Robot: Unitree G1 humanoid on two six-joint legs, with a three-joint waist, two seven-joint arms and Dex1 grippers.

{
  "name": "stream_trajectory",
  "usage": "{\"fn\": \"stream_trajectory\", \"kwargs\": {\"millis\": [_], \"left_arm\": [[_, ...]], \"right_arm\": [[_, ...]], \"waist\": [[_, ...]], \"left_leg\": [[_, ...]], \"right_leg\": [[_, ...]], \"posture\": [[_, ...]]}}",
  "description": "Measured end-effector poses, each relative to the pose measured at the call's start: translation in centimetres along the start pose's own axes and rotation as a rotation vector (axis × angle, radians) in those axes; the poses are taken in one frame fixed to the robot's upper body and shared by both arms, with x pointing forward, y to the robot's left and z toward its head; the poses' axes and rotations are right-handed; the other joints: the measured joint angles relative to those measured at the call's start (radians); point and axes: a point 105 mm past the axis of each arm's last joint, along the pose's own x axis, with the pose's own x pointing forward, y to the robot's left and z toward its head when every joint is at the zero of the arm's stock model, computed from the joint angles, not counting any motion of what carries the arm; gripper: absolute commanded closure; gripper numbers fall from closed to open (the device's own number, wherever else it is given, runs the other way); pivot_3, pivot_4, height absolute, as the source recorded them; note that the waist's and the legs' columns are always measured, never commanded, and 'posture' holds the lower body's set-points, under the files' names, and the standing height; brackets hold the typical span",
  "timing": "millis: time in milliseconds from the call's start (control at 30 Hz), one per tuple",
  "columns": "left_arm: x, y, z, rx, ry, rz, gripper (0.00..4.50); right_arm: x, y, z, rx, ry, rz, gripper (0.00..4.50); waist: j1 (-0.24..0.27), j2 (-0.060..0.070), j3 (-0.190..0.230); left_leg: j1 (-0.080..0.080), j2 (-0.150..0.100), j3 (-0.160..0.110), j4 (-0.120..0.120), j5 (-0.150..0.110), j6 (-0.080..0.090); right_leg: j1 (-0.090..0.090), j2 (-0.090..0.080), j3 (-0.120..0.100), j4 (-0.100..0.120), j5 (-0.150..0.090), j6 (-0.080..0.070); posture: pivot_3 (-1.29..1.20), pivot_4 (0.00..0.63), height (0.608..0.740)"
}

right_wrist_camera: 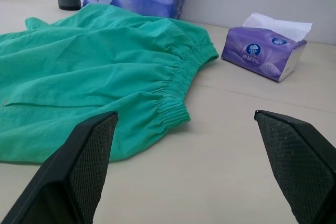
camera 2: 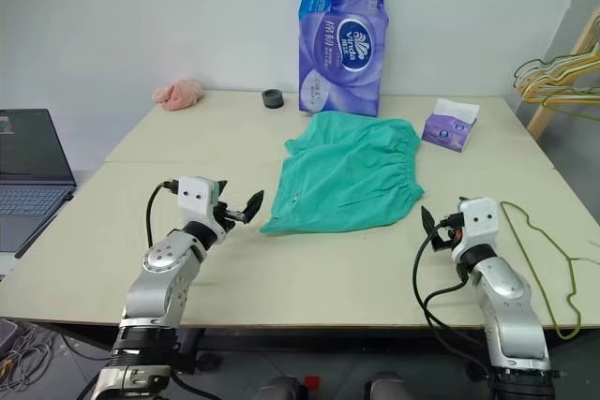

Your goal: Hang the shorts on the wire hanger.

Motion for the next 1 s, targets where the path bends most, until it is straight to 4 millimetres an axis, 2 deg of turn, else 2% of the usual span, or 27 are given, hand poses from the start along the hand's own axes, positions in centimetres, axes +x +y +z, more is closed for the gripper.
{"fn": "stream_trajectory", "kwargs": {"millis": [500,1000], "left_arm": [[-0.21,0.3,-0.31,0.013,0.017,0.019,0.0],[-0.52,-0.34,-0.41,-0.013,0.013,-0.034,0.0]], "right_arm": [[0.01,0.14,-0.19,0.001,0.006,0.016,0.06],[-0.12,0.18,-0.26,-0.008,0.011,0.035,0.06]], "waist": [[0.02,0.0,0.0],[0.019,0.0,0.0]], "left_leg": [[0.0,0.0,0.002,0.0,0.0,0.0],[0.0,0.001,0.004,0.0,0.0,0.0]], "right_leg": [[0.0,0.0,0.001,0.0,-0.001,0.0],[0.0,0.0,0.001,-0.001,-0.002,0.0]], "posture": [[0.05,0.028,0.74],[0.01,0.023,0.74]]}}
